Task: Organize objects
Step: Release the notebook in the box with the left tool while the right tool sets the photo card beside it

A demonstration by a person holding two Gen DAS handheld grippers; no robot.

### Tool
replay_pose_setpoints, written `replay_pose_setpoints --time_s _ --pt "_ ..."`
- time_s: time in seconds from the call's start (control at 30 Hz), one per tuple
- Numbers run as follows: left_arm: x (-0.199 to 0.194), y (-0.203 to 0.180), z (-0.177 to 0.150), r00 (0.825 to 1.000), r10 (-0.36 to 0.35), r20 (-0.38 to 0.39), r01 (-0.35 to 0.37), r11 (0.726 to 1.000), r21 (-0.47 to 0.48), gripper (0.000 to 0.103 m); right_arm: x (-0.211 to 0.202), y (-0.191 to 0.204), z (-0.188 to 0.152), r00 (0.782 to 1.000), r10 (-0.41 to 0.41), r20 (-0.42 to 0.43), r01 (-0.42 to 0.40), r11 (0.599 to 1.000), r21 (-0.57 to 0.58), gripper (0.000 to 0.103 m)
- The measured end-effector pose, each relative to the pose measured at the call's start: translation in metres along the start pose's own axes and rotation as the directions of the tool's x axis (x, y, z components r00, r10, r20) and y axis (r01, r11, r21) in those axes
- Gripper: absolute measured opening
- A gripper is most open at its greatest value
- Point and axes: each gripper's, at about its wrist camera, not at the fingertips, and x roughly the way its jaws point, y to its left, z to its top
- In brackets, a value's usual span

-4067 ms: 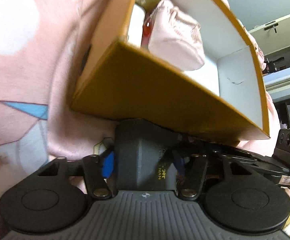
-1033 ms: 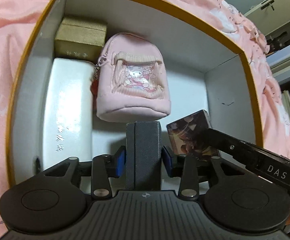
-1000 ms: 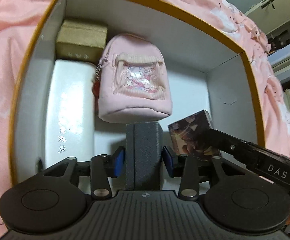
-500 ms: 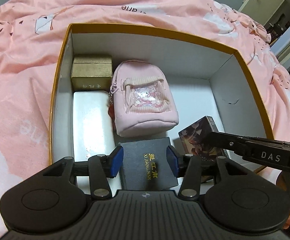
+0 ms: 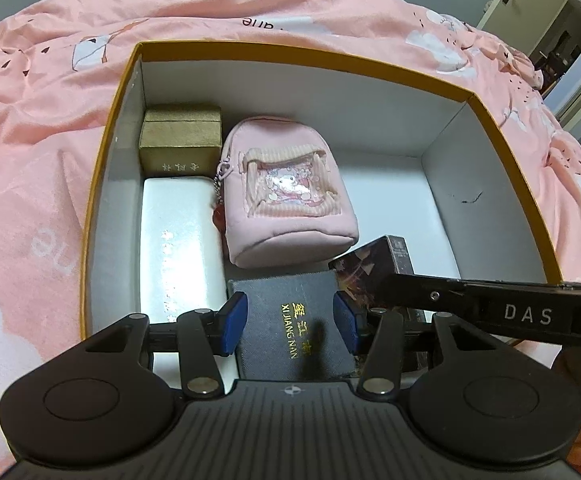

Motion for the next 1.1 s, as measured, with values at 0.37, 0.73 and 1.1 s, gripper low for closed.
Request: replay_pose_setpoints --time_s 0.37,0.73,1.1 --pt "0.007 -0.001 -0.003 1.000 0.006 -0.022 -0.006 1.000 0.004 0.056 0.009 -0.004 0.010 0.995 -0.057 -0.078 0.057 0.998 -0.005 0.025" --pt "0.006 -0.001 -0.005 1.000 0.003 -0.012 -0.002 1.000 0.008 0.057 0.023 0.001 0.010 0.958 -0.239 -0.159 0.213 0.963 -0.164 0.034" --pt "0.005 0.000 -0.008 1.000 0.003 0.004 -0.003 0.999 0.042 0.057 0.026 -0.002 0.011 0.951 -0.246 -0.187 0.213 0.961 -0.179 0.036"
